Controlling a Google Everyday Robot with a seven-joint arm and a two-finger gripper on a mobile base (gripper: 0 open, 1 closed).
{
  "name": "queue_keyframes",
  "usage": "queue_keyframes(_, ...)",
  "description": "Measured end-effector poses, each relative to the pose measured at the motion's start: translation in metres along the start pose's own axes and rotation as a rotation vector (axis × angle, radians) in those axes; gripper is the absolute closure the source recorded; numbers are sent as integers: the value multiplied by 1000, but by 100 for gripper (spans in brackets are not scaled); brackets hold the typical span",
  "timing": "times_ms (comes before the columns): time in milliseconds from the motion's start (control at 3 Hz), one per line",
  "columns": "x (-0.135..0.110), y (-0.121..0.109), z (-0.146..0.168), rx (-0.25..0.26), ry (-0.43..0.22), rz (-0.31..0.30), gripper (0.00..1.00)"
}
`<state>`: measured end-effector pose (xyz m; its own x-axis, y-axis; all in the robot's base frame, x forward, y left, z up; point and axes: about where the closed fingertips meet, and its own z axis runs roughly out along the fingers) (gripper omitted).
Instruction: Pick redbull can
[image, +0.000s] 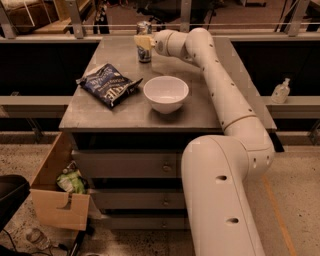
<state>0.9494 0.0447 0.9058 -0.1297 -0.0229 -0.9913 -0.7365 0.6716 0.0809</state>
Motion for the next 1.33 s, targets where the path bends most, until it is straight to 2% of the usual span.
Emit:
queue_keyframes(333,-1,2,1,-3,-1,-1,100)
queue_keyframes(667,-24,6,-10,-14,-21,-22,100)
queue_keyframes(1000,-69,7,-42,-2,-42,-71,100)
queue_keyframes(1333,-77,10,-45,-3,-49,-77,100)
